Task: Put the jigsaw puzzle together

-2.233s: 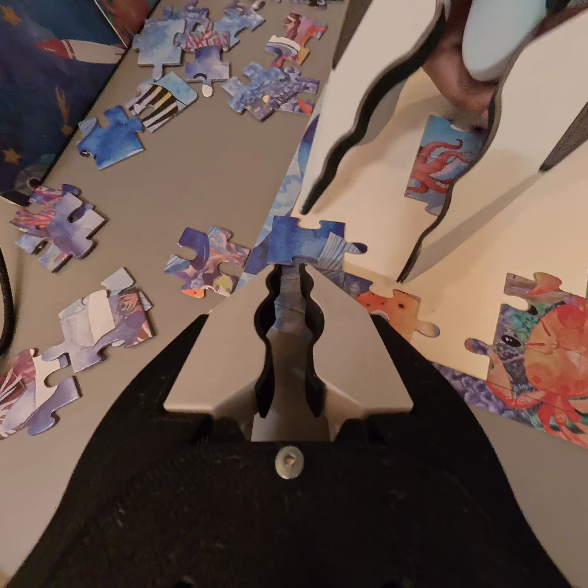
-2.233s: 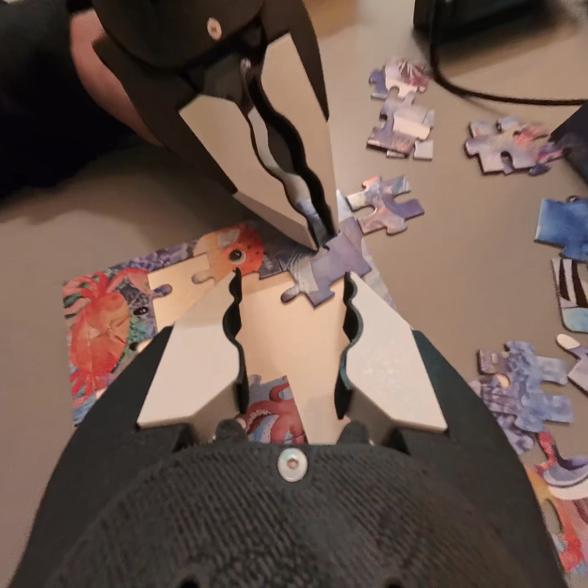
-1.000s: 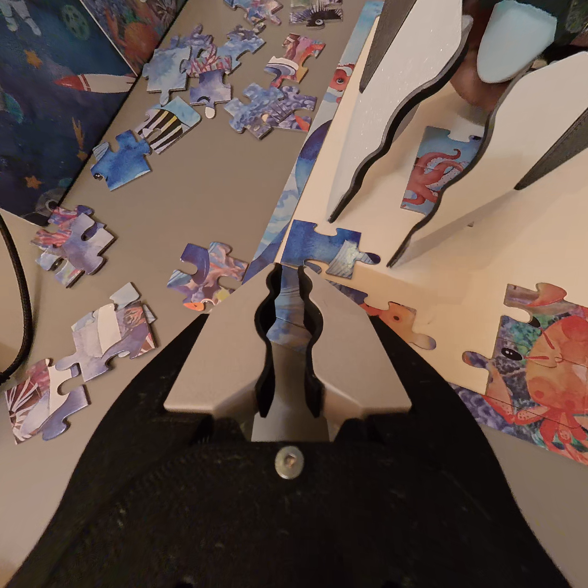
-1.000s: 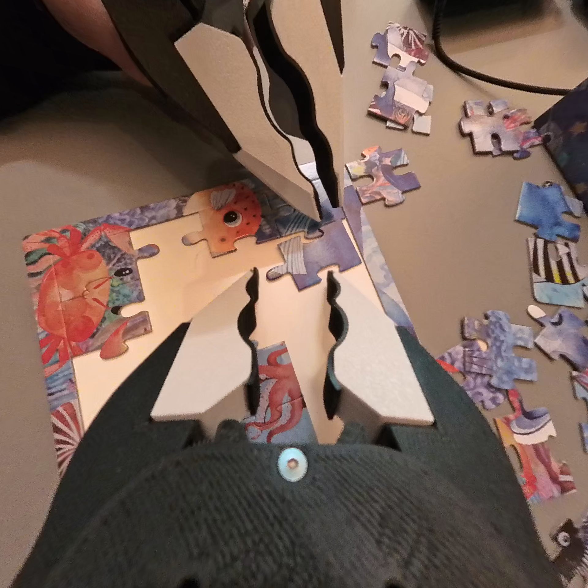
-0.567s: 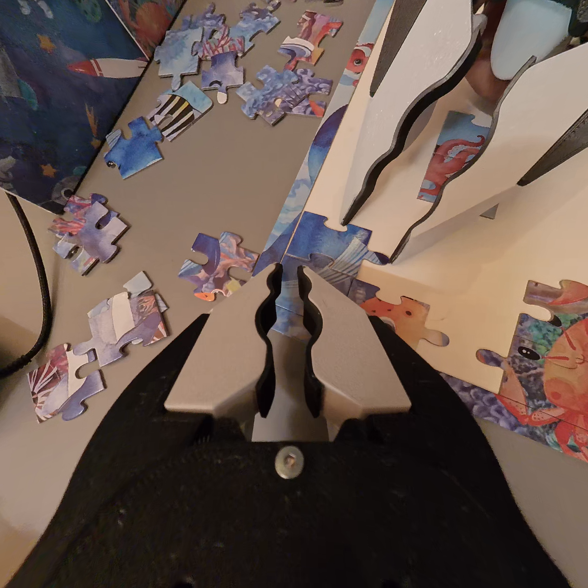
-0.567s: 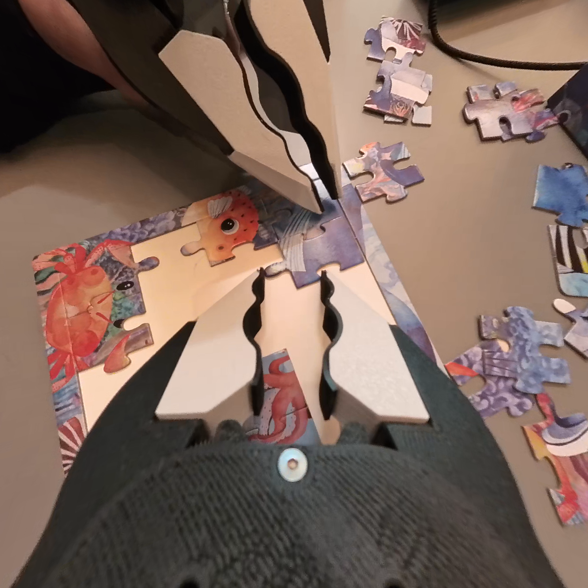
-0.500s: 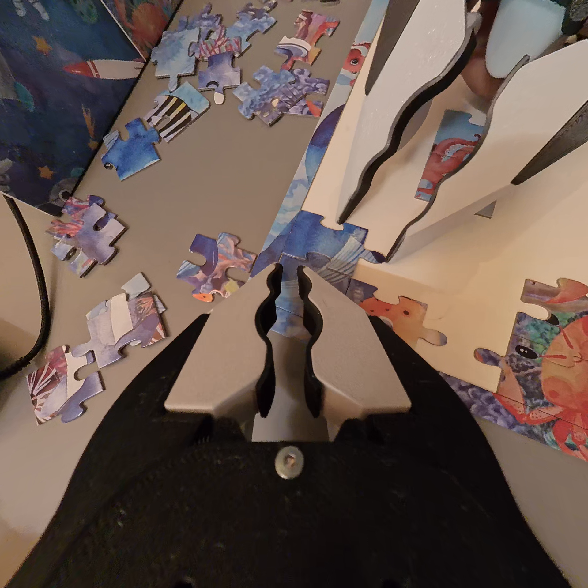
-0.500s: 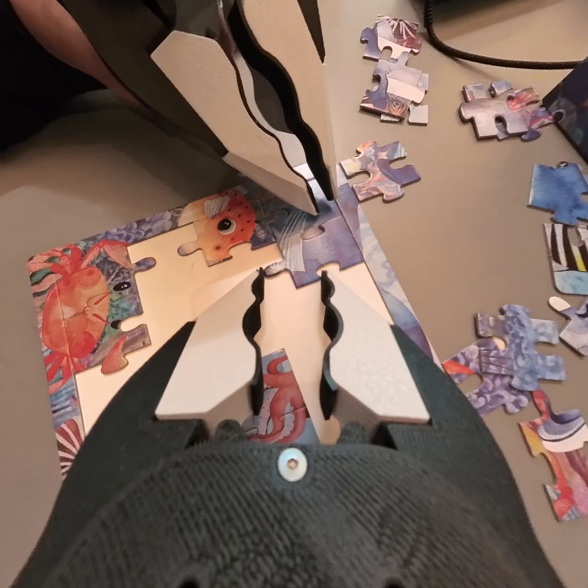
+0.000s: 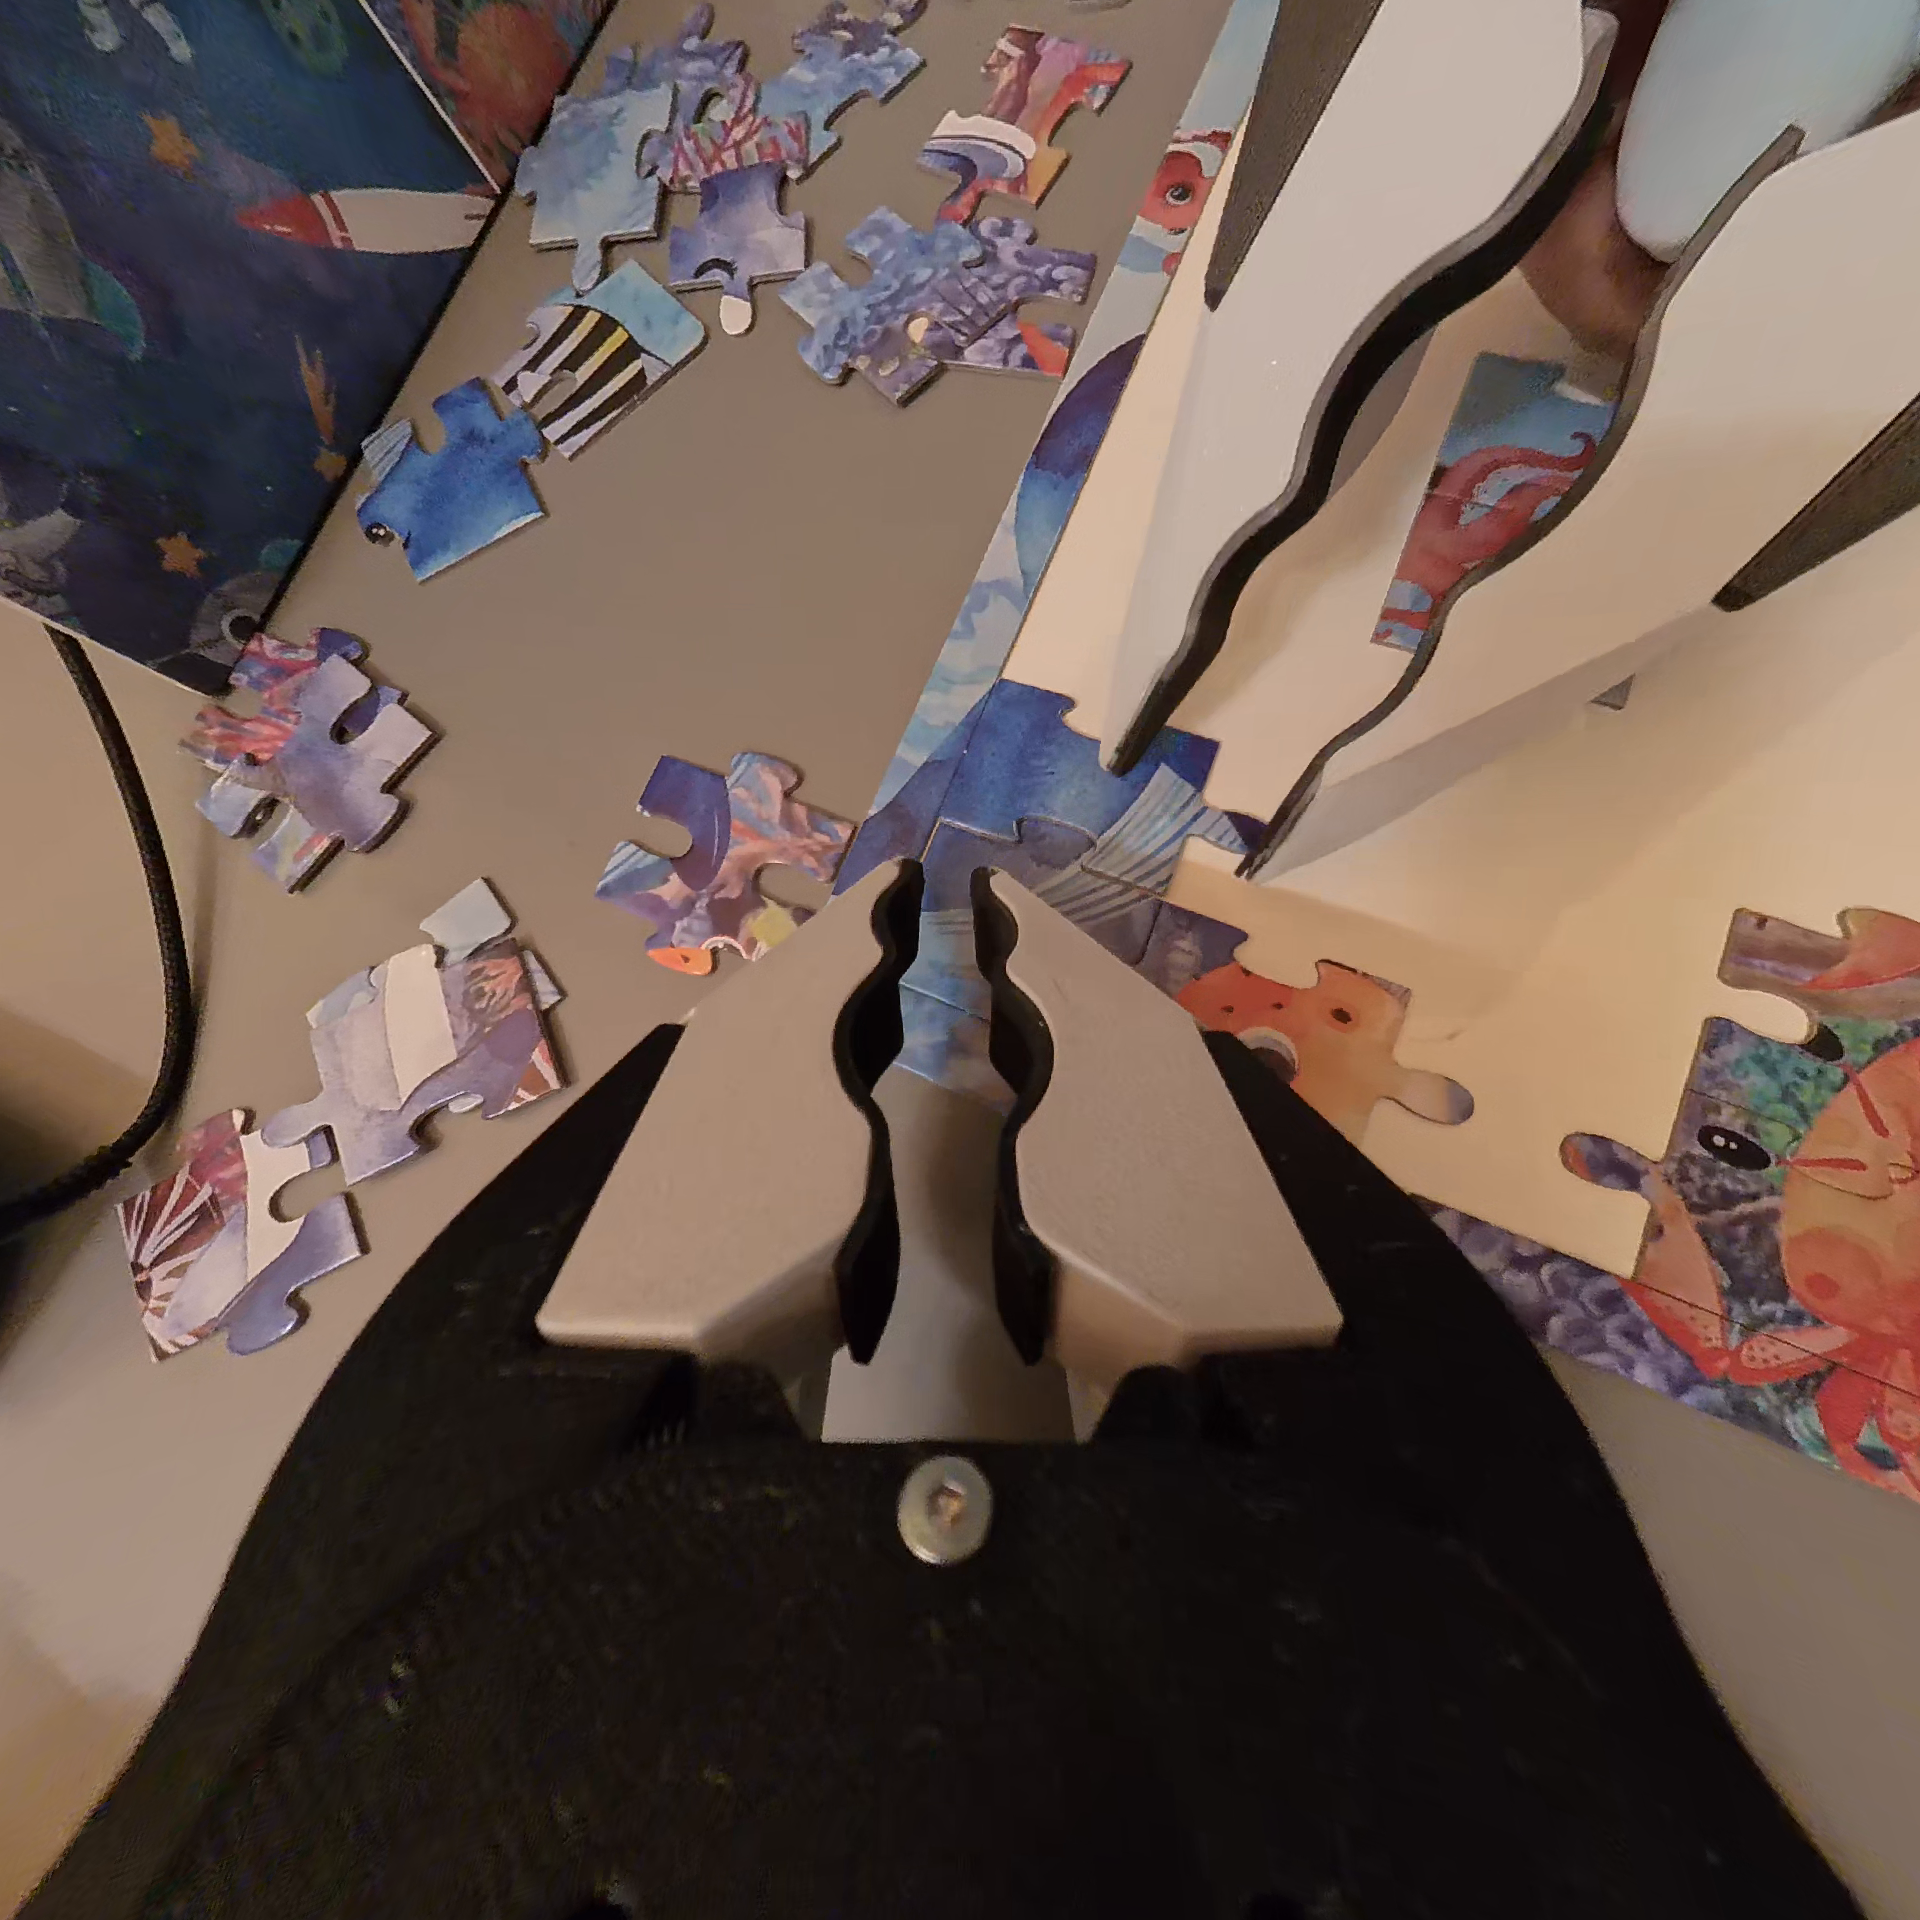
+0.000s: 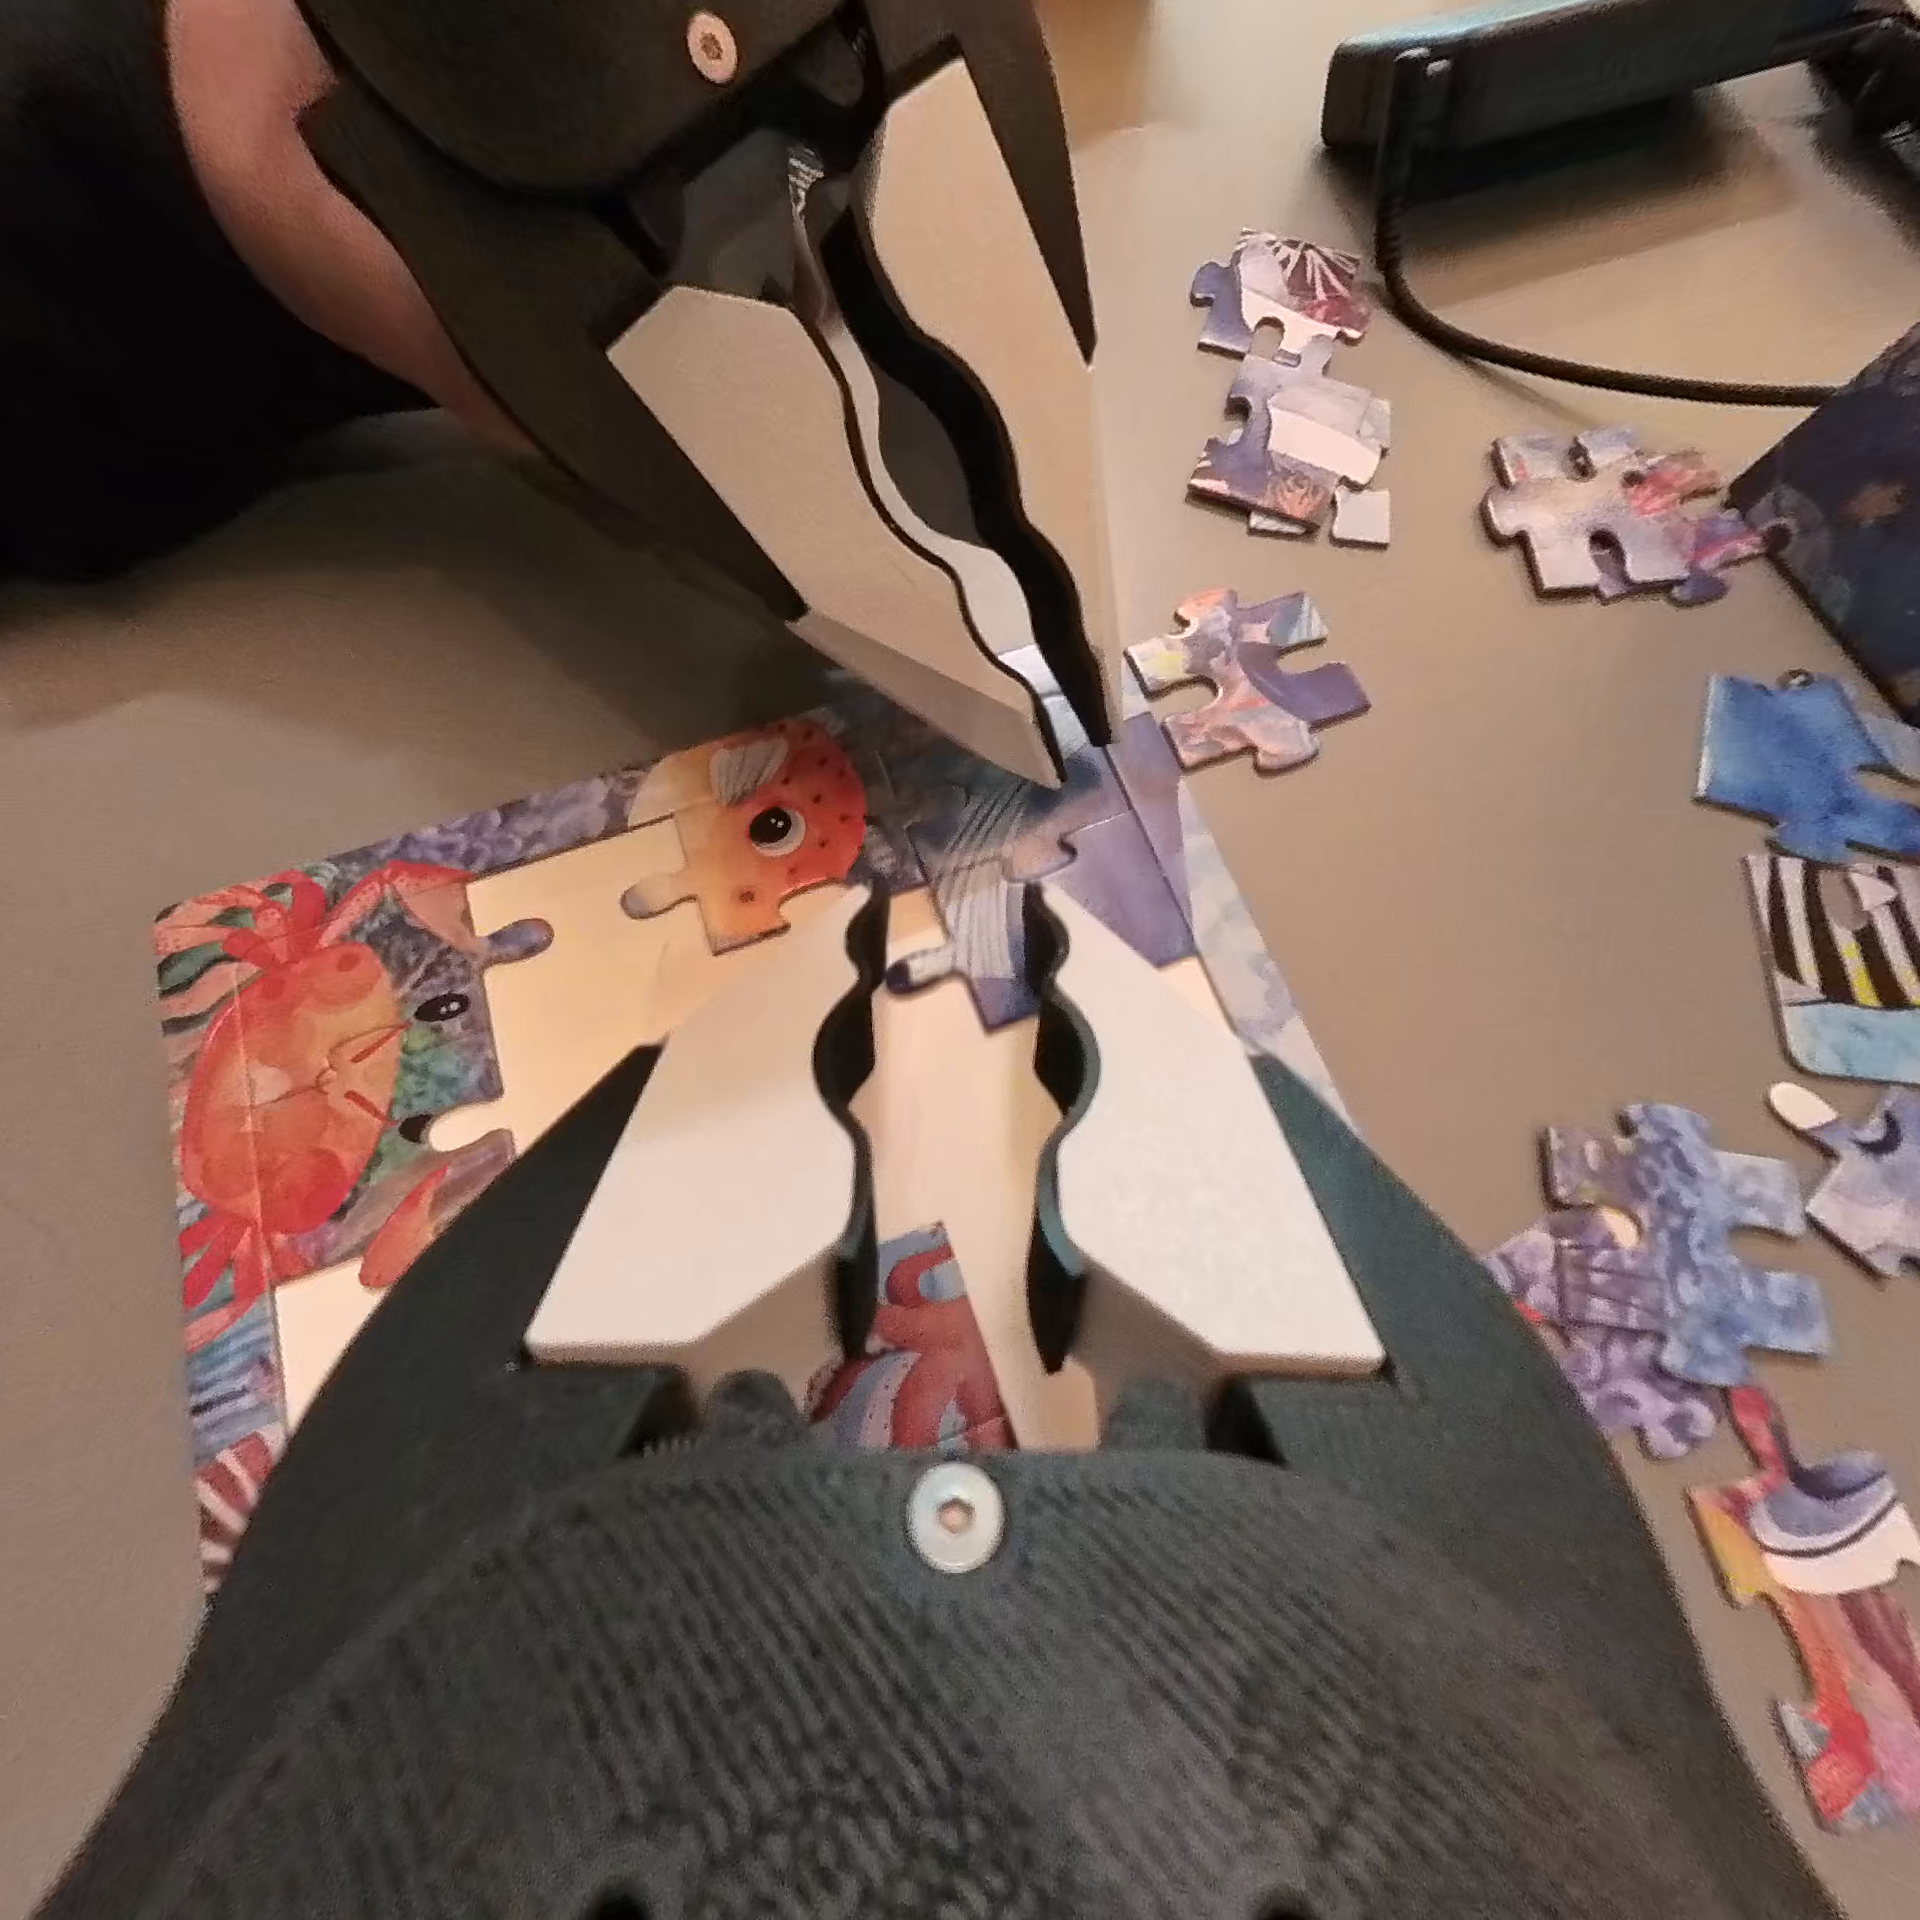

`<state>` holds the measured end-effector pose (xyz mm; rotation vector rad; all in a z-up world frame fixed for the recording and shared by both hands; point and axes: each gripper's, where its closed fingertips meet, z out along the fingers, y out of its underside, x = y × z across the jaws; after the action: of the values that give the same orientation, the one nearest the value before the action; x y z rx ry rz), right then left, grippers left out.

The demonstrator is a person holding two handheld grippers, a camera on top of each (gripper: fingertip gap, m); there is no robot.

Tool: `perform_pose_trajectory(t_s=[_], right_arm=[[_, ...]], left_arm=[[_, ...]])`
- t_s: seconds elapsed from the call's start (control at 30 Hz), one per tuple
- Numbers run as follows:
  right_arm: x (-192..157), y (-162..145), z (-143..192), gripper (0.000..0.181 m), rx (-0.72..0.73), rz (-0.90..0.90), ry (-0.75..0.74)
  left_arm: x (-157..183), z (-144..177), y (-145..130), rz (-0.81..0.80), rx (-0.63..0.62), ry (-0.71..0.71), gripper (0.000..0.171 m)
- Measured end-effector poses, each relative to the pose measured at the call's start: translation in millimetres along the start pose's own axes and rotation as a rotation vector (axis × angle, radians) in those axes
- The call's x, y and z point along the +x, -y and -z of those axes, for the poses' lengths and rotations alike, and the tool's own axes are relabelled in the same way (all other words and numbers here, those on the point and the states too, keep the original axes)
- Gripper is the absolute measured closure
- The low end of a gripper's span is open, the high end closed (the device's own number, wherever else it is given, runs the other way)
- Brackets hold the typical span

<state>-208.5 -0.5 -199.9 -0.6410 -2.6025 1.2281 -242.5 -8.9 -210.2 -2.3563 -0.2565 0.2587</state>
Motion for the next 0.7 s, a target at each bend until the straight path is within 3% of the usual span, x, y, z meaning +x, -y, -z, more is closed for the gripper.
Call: perform_pose_trajectory(t_s=[0.4,0.53,0.63,0.7], right_arm=[[14,-5,-12,0.174,-0.055,-0.062,-0.037],[21,0,-12,0.166,-0.032,-0.082,-0.073],[28,3,-12,0.181,0.0,-0.103,-0.096],[29,-3,-14,0.181,-0.033,-0.113,-0.087]], left_arm=[[2,-1,-5,-0.011,-0.039,0.001,0.164],[3,-1,-5,-0.018,-0.046,-0.002,0.167],[3,-1,-6,-0.026,-0.051,0.003,0.167],[3,-1,-6,-0.027,-0.051,0.002,0.167]])
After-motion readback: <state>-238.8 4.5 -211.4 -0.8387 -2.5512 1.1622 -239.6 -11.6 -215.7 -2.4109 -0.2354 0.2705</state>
